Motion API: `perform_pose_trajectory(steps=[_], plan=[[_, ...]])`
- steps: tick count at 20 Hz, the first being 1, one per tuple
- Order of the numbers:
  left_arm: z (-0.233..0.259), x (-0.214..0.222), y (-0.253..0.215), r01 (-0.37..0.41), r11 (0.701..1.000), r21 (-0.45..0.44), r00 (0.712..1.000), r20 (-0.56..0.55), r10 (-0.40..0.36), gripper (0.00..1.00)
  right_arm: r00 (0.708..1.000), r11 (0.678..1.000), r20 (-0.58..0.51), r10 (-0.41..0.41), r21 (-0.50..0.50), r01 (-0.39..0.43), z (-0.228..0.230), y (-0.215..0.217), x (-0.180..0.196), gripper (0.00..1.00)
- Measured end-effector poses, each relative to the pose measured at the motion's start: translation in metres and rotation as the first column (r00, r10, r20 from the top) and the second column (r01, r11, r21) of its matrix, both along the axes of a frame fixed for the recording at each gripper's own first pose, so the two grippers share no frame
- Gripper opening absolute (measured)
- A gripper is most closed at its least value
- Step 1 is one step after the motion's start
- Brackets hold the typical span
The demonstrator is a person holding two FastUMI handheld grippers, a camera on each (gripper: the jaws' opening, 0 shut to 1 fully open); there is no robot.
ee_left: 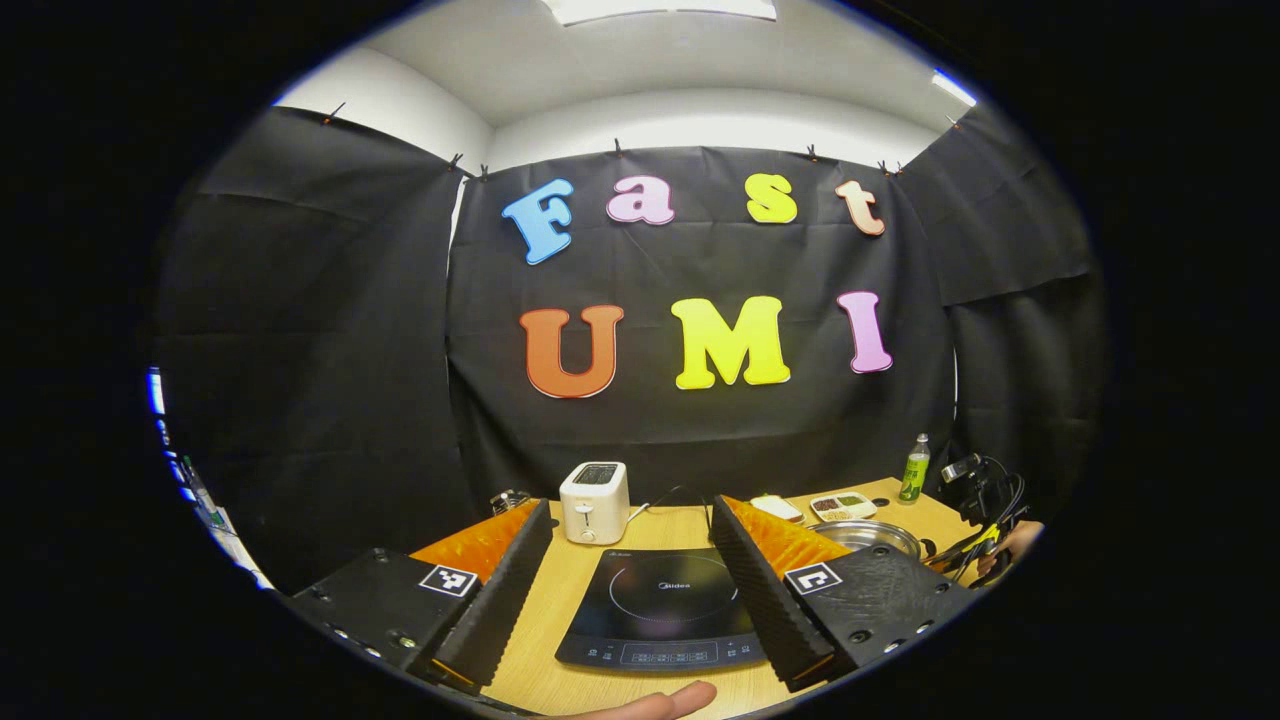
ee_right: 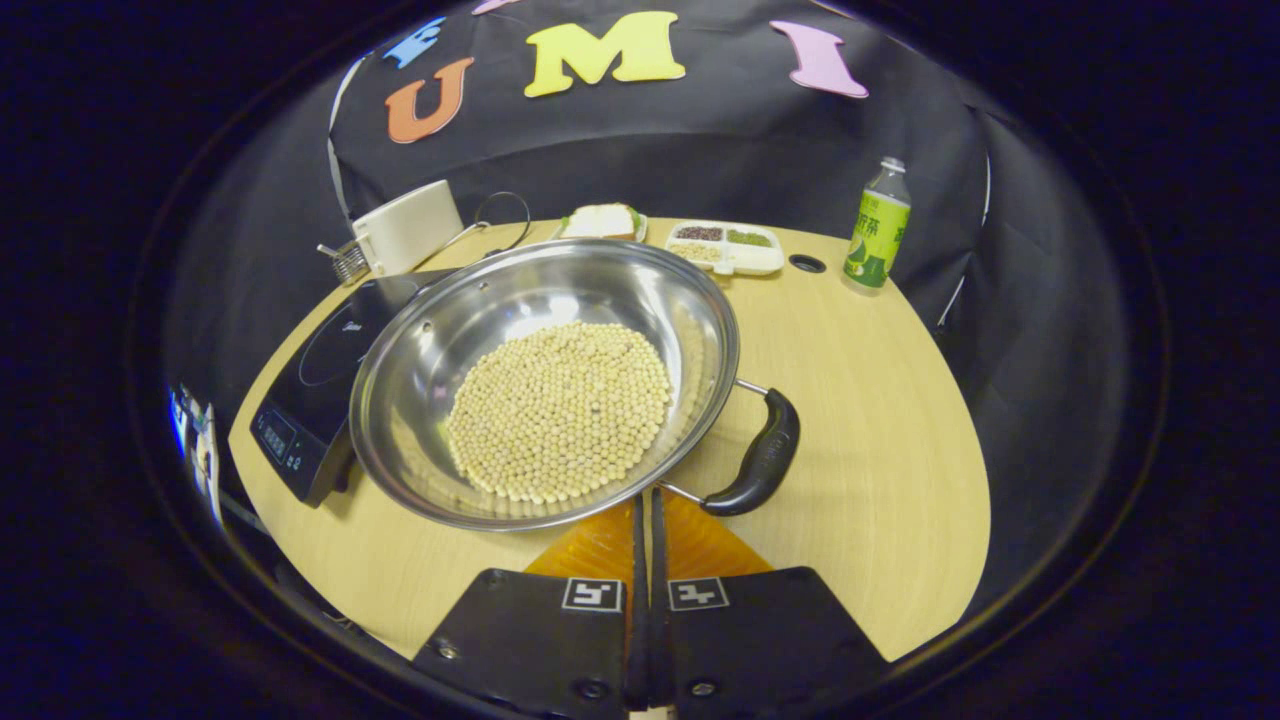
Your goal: First push the handle of the pot to place it horizontally, then grasp the pot with both hands and set it on the induction cooktop.
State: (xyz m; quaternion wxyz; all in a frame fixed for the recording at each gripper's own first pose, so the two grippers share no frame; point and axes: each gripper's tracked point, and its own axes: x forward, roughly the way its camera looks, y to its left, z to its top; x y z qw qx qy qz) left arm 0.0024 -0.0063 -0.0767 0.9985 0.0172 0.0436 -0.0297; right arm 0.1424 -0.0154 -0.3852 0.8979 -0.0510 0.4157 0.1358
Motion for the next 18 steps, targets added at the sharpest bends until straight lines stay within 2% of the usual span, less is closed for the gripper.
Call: perform_pose_trajectory(steps=[3, 5, 7, 10, 11, 15, 18], plan=[[-0.005, 0.001, -0.007, 0.014, 1.000, 0.008, 1.000, -0.006, -0.014, 0.96, 1.000, 1.000, 0.024, -0.006, -0.010, 0.006, 0.001, -0.006, 0.011, 0.01], [-0.007, 0.003, -0.010, 0.023, 1.000, 0.009, 1.000, -0.010, -0.023, 0.96, 0.998, 0.999, 0.056, -0.036, -0.014, 0.037, 0.002, -0.013, 0.022, 0.04], [-0.007, 0.005, -0.018, 0.040, 0.999, -0.017, 0.999, -0.005, -0.040, 0.96, 0.992, 0.996, 0.095, -0.080, -0.022, 0.083, 0.002, -0.021, 0.033, 0.04], [-0.008, 0.007, -0.025, 0.065, 0.997, -0.053, 0.998, -0.018, -0.066, 0.96, 0.984, 0.994, 0.149, -0.101, -0.037, 0.107, 0.006, -0.026, 0.044, 0.01], [-0.008, 0.008, -0.025, 0.066, 0.996, -0.051, 0.998, -0.019, -0.067, 0.96, 0.981, 0.993, 0.162, -0.109, -0.036, 0.116, 0.008, -0.028, 0.047, 0.04], [-0.016, 0.015, -0.029, 0.064, 0.997, -0.035, 0.997, -0.029, -0.065, 0.96, 0.955, 0.980, 0.223, -0.198, 0.028, 0.197, 0.020, -0.030, 0.058, 0.04], [-0.024, 0.019, -0.036, 0.080, 0.996, -0.039, 0.995, -0.053, -0.082, 0.96, 0.935, 0.972, 0.269, -0.232, 0.083, 0.218, 0.036, -0.027, 0.059, 0.01]])
